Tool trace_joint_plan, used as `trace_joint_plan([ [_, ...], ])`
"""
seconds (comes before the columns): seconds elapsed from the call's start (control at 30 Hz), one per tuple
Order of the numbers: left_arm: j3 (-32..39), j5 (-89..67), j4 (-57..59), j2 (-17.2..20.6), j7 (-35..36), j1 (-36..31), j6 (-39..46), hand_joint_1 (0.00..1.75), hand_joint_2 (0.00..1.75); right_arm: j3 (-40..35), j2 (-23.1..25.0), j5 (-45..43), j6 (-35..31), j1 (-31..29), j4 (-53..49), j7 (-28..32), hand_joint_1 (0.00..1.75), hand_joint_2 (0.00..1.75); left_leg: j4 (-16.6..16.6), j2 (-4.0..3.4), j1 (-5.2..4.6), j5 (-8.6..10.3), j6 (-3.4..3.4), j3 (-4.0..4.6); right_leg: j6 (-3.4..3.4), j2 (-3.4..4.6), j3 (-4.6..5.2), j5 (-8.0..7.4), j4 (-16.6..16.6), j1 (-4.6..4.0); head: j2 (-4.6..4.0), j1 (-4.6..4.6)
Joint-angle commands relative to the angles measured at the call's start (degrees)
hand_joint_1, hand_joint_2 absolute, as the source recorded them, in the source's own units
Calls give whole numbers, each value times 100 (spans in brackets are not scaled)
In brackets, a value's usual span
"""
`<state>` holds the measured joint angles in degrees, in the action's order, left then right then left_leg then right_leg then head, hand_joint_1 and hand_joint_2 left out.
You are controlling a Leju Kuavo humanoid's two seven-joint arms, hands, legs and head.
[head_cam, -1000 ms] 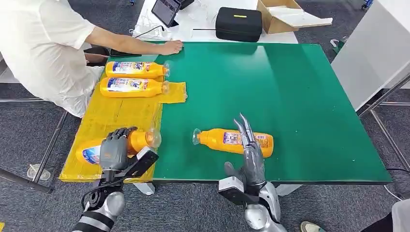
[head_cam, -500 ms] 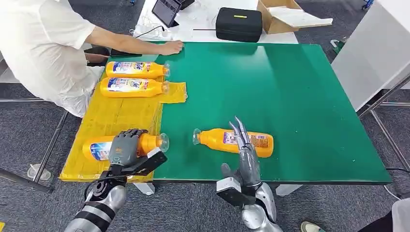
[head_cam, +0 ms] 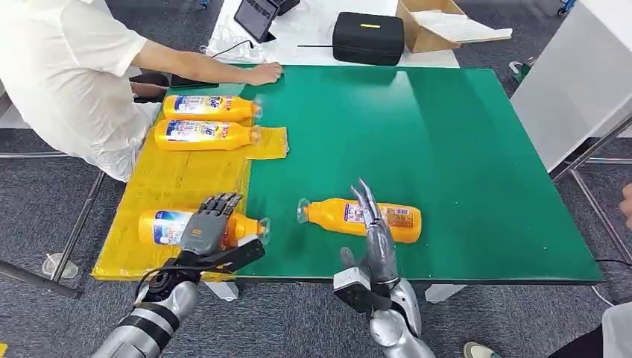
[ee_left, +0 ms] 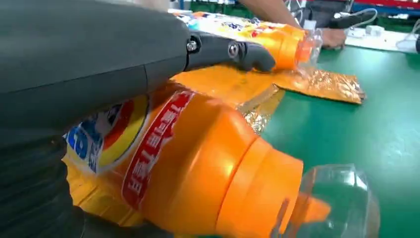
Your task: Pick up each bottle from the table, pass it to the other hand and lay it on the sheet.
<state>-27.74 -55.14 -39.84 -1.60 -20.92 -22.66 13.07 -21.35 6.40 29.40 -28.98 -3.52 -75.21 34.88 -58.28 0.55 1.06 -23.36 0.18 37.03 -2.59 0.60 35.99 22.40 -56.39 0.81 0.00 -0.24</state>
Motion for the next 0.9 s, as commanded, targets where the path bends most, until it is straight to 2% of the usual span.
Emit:
trace_joint_plan([
  [0.03,-343,188,1183,72,68,-496,-477,0,175,135,128,-163,36,-376,802,95,0,0,5,-13,1,-7,3,-28,9,6,-24,3,6,-4,0,2],
  [0.1,-363,200,1264,74,61,-529,-541,0,175,146,131,-187,20,-392,834,114,0,0,10,-18,-2,-11,6,-55,16,5,-50,7,8,-4,2,2],
  [0.23,-381,258,1384,76,63,-538,-650,0,175,168,138,-252,27,-398,890,150,0,0,9,-13,-3,-1,3,-39,9,6,-35,-1,8,0,0,0],
  [0.4,-441,256,1383,33,56,-600,-559,0,175,147,143,-277,69,-427,923,185,0,0,8,-11,-2,-1,3,-61,9,4,-58,0,7,-1,0,2],
  [0.43,-440,260,1371,17,59,-612,-540,0,175,142,146,-273,65,-431,926,193,0,175,9,-14,-2,-2,4,-70,12,4,-67,0,8,-2,0,0],
  [0.63,-371,329,1185,2,-10,-611,-242,0,175,154,131,-270,43,-409,920,201,0,175,7,-7,-1,5,2,-63,10,-1,-62,-3,7,-2,0,0],
  [0.77,-320,328,915,-89,-84,-675,272,0,175,127,160,-264,69,-436,959,203,0,175,5,-6,-1,5,3,-63,12,-5,-62,-2,5,-3,0,0],
  [0.9,-517,164,826,-97,-149,-733,514,0,175,116,169,-257,48,-486,1021,220,0,175,1,-1,0,7,1,-49,10,-9,-48,-1,1,-4,0,0],
])
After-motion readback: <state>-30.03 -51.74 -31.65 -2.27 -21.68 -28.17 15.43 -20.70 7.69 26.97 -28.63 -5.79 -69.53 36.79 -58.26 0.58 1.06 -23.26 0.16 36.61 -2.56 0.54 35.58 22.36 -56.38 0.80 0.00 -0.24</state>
